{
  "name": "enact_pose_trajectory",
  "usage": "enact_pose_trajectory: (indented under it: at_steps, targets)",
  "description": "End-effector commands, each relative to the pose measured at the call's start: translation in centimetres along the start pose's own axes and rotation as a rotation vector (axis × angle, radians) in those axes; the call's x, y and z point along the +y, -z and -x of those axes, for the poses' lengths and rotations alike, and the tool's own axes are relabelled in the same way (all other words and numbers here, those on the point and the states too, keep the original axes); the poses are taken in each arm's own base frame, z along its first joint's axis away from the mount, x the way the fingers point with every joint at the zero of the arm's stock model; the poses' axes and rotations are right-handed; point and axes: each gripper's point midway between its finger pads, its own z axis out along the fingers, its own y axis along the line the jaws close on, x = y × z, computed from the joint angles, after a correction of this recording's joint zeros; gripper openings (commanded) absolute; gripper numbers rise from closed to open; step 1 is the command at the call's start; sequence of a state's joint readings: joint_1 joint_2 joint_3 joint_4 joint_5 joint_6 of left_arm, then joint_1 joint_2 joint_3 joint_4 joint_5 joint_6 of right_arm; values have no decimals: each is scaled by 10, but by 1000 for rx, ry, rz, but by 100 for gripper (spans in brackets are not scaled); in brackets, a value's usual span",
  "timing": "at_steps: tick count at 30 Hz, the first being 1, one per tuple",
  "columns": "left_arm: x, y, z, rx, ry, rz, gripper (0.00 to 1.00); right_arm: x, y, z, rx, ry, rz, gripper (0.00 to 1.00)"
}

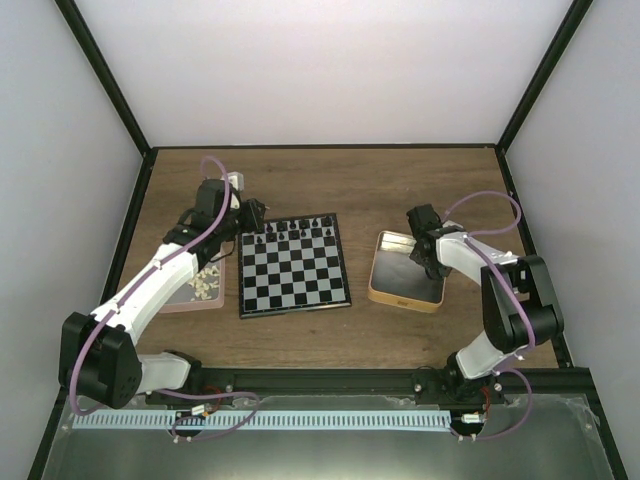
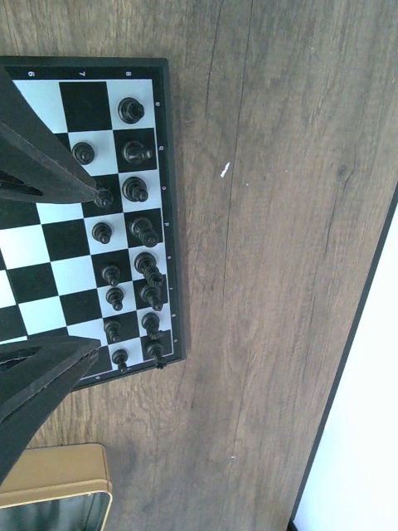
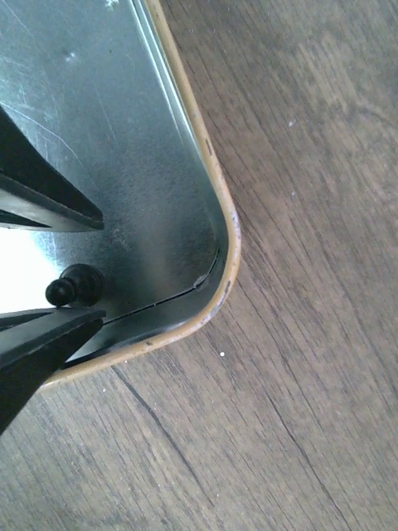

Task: Set up the chess pieces on the board
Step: Pick up the chess piece from the storage box, then place the chess piece on the chessboard.

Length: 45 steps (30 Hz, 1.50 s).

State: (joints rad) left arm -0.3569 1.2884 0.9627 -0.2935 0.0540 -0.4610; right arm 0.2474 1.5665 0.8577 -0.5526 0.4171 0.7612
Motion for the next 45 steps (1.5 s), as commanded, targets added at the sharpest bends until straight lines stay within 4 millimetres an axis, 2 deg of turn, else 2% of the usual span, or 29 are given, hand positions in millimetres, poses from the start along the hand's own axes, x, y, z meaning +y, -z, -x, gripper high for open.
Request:
enact_pose_trajectory:
  at_steps: [1,14,16,21,26,33,39,45]
  targets:
    - [0,0,1,-6,-7,-2,46,0,-2,4,-12,-12,-25,25]
    - [0,2,3,-13,-6,-3,46,5,0,0,2,-3,16,6]
    - [0,4,4,-18,-5,-3,46,7,2,1,0,-2,32,1]
    - [-1,11,10,-47,1,2,46,16,18,7,-20,-2,91,1]
    - [-2,32,26,-118,28,13,46,36,56,15,-53,22,194,1]
    - [3,71,39,-219,65,40,48,85,122,8,-82,93,408,1]
    - [3,116,44,-283,94,30,49,142,178,-19,-88,181,585,1]
    - [11,172,39,-373,115,26,55,211,228,-64,-94,331,741,1]
